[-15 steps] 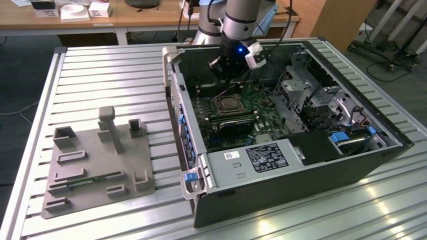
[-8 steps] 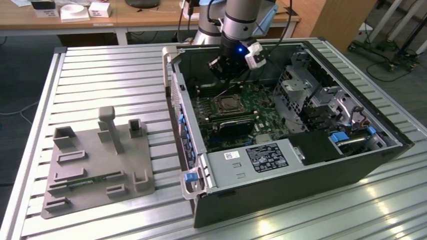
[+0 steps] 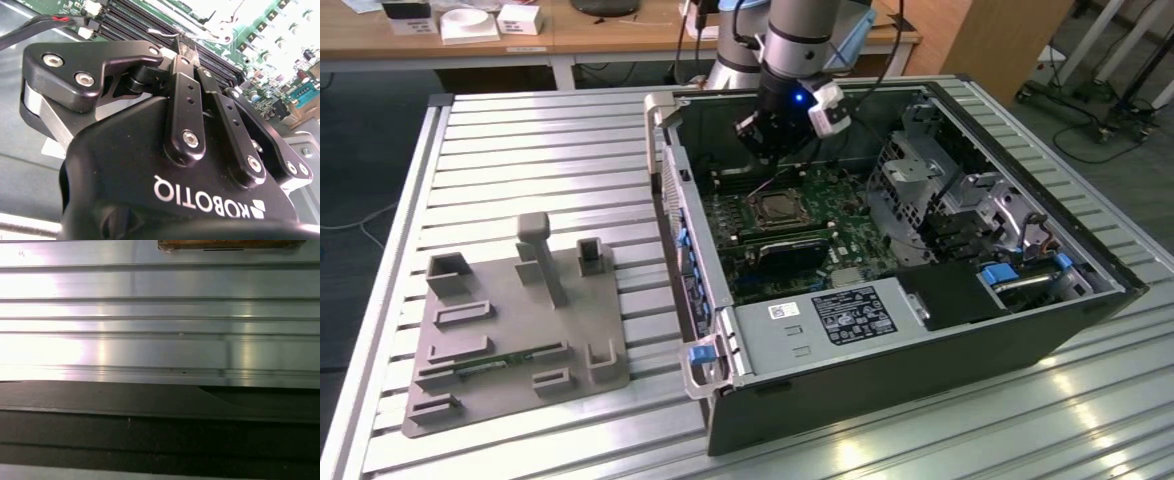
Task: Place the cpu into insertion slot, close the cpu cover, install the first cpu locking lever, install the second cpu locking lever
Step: 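Install the first cpu locking lever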
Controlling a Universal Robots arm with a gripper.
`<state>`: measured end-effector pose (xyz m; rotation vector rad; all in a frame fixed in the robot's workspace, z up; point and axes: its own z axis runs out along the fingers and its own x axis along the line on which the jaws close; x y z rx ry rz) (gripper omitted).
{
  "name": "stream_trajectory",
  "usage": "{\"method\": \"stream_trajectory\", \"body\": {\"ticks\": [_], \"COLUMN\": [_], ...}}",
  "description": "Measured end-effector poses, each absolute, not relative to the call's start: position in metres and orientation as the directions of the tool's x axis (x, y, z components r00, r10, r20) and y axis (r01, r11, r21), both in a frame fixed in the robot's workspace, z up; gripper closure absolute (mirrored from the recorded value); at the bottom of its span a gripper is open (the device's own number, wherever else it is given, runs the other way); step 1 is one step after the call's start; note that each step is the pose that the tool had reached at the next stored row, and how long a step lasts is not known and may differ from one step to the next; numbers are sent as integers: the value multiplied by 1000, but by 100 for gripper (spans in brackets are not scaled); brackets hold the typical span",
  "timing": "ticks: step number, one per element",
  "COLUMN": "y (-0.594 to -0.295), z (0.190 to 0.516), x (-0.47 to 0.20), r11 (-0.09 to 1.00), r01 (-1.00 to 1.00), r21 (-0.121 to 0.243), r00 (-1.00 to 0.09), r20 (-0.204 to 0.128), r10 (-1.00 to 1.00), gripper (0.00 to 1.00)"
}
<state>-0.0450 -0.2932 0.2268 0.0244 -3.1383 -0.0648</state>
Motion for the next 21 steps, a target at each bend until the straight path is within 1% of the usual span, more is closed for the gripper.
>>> {"method": "stream_trajectory", "body": {"ticks": [21], "y": [-293], "z": [224], "x": [-43], "r11": [999], "r01": [-15], "r21": [39], "r00": [-1000], "r20": [2], "r10": [-16], "gripper": [90]}}
